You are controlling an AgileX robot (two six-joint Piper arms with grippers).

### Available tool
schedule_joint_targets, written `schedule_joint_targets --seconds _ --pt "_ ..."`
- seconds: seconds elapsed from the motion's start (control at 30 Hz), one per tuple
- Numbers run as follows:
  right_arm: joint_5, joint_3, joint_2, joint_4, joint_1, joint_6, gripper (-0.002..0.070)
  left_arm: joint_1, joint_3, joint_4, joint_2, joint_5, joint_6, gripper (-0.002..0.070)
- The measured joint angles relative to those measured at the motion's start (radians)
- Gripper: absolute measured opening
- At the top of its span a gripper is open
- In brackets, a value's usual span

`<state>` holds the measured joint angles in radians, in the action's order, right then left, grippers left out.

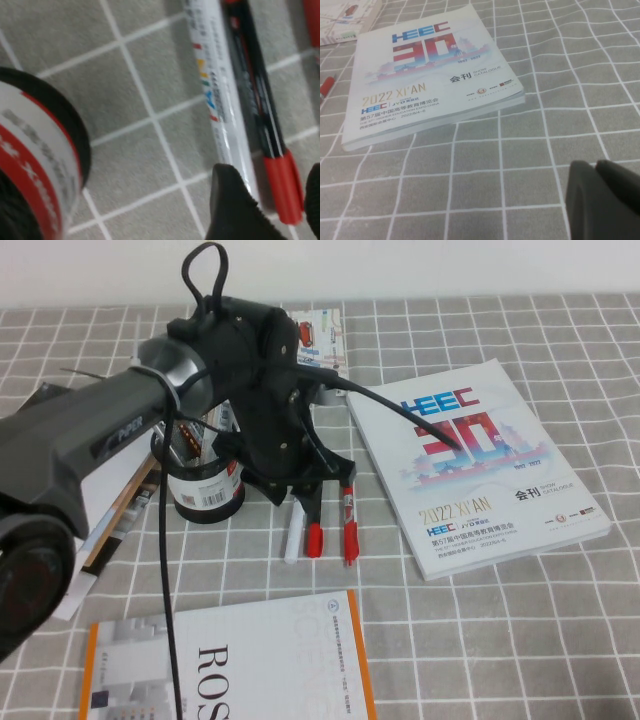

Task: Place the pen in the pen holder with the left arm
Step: Pick up the pen on the table

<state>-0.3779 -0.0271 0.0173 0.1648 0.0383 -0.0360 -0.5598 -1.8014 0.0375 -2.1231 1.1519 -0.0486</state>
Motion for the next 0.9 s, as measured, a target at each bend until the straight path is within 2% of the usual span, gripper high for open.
schedule_joint_targets --seconds 0.53,0.9 --pt "0.0 0.0 0.0 0.0 0.0 0.0 -0.0015 0.007 -0.026 -0.025 -0.039 -0.013 -0.004 0.028" --pt "0.0 0.0 0.0 0.0 0.0 0.0 -0.0015 -0.022 -0.162 -0.016 -0.063 0.07 0.034 0.028"
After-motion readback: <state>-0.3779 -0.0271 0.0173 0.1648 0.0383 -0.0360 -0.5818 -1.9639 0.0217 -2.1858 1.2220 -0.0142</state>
